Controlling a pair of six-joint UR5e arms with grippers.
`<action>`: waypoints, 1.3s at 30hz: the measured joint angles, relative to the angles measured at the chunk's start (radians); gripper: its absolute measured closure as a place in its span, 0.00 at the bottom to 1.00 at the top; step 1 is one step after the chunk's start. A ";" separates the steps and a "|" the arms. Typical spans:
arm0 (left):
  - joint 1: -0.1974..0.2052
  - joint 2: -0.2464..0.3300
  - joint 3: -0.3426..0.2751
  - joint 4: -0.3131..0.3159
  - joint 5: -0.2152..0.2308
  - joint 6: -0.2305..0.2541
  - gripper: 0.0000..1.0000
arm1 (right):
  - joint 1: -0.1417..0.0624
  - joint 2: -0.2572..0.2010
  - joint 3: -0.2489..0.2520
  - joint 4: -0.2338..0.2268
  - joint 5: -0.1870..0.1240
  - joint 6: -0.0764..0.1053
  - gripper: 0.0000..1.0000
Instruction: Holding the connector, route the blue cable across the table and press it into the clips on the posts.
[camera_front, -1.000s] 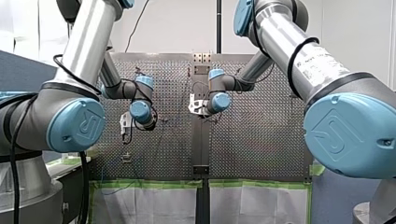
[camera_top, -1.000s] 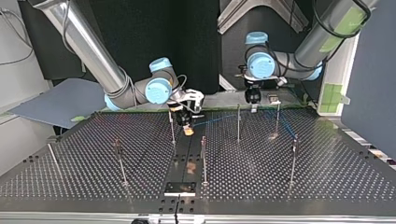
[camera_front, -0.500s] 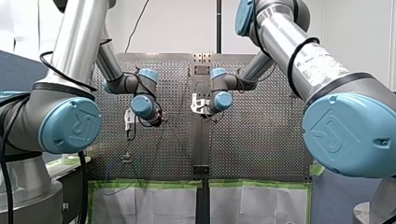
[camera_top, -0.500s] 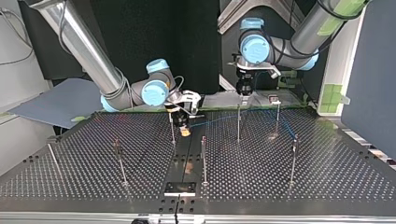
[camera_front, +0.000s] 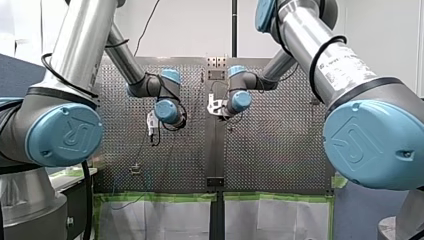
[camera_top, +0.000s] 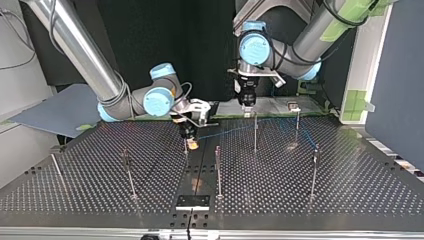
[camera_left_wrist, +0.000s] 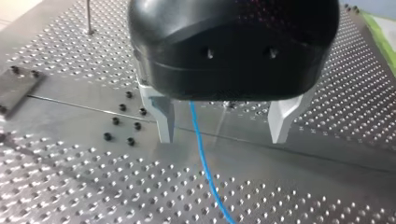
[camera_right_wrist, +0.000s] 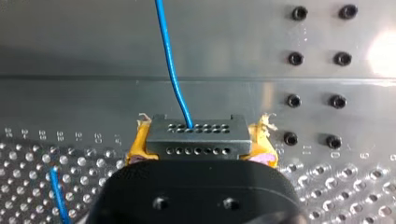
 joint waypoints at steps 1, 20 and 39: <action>-0.007 -0.007 0.007 -0.001 -0.006 -0.002 0.00 | -0.001 -0.006 0.006 0.006 0.001 0.000 1.00; -0.033 -0.133 0.186 -0.007 -0.050 -0.028 0.00 | -0.015 -0.052 0.065 0.036 0.023 -0.001 1.00; -0.009 -0.213 0.250 -0.017 -0.005 -0.056 0.00 | -0.018 -0.052 0.066 0.030 0.022 -0.001 1.00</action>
